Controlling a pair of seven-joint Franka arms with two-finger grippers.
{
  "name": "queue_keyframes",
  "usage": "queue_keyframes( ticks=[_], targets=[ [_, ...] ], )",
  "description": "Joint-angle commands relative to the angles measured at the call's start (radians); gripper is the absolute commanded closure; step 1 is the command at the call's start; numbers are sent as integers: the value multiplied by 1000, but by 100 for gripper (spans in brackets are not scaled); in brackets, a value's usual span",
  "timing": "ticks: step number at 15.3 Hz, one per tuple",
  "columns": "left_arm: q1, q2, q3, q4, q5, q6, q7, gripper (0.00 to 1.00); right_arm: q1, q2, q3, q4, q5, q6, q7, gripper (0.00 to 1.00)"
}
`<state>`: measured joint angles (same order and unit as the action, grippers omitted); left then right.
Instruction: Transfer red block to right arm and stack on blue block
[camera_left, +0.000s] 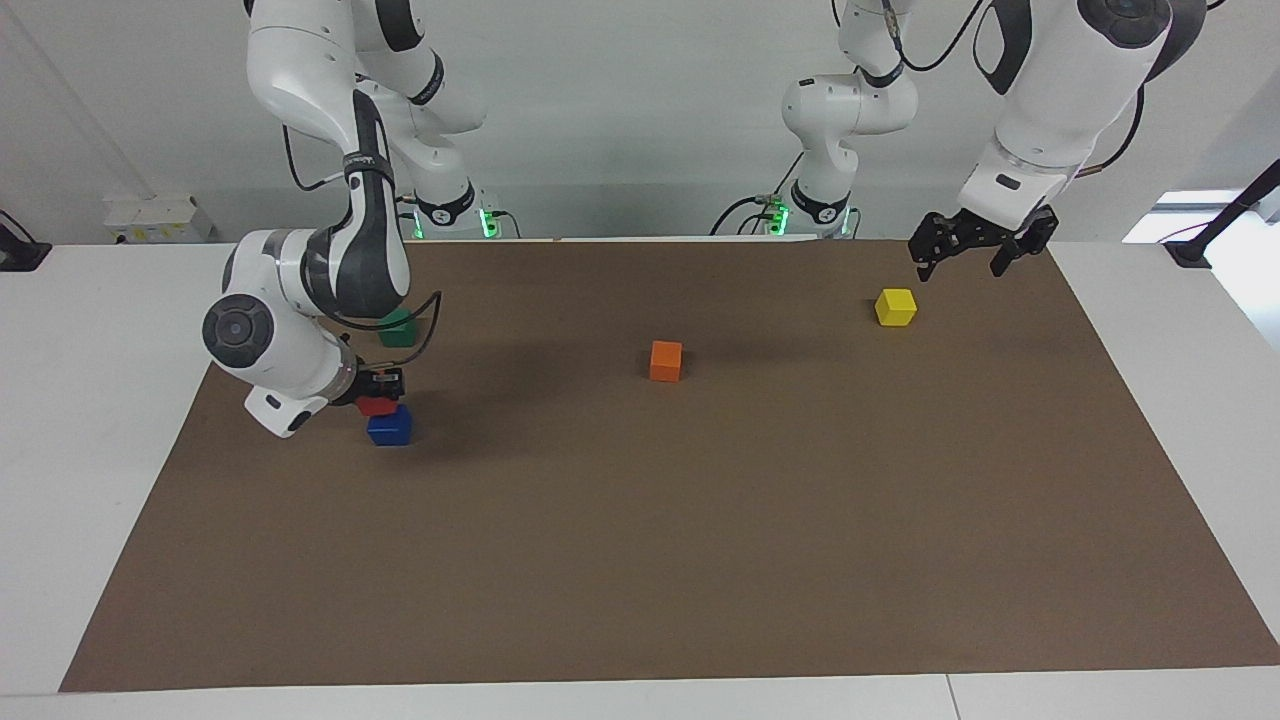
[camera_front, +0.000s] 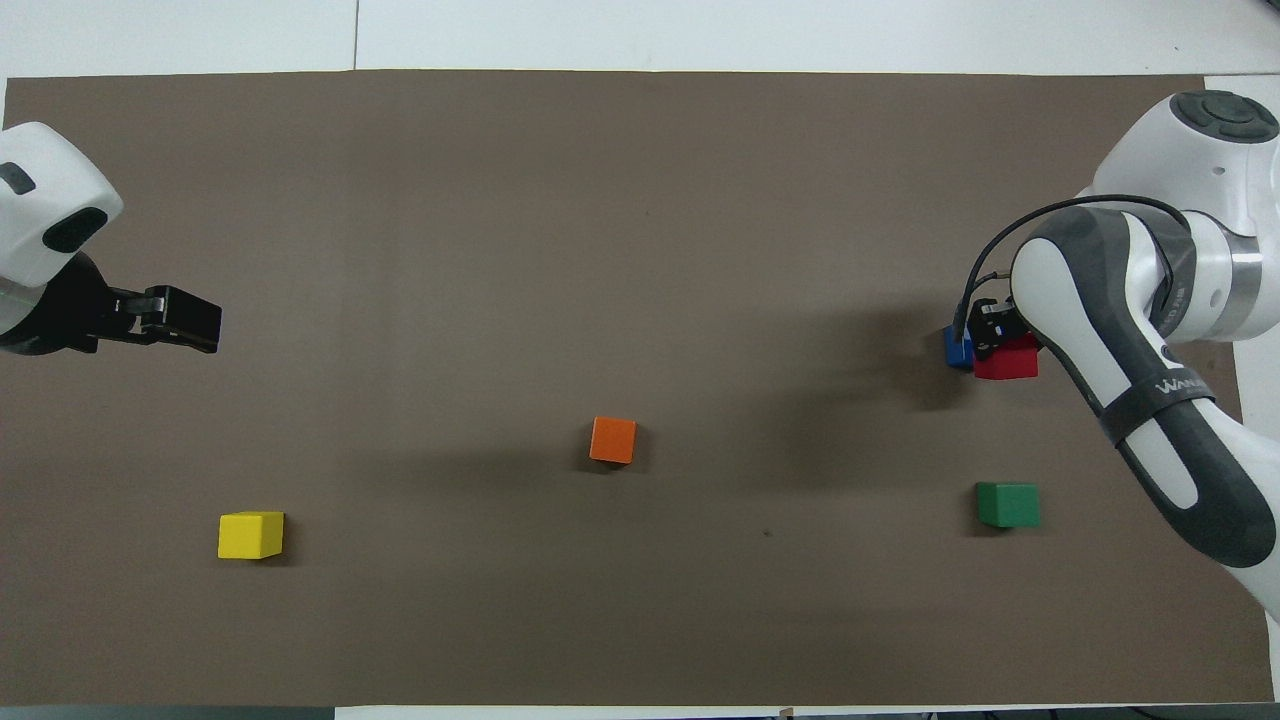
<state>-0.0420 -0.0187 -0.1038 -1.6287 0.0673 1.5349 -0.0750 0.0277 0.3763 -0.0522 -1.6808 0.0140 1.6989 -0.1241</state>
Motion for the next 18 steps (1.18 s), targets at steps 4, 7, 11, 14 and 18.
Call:
queue_keyframes(
  ticks=[4, 7, 11, 14, 18],
  targets=[
    [-2, -7, 9, 4, -14, -19, 4, 0, -22, 65, 6, 50, 21, -12, -52, 100],
    [-2, -7, 9, 4, -14, -19, 4, 0, -29, 79, 6, 49, 37, -4, -65, 100],
    [-2, -7, 9, 4, -14, -18, 4, 0, -25, 81, 6, 41, 52, -1, -61, 100],
    [-2, -7, 9, 4, -14, -19, 4, 0, -25, 81, 6, 38, 54, 15, -61, 55],
    [-2, -7, 9, 4, -14, -19, 4, 0, -25, 81, 6, 33, 78, 19, -54, 13]
  ],
)
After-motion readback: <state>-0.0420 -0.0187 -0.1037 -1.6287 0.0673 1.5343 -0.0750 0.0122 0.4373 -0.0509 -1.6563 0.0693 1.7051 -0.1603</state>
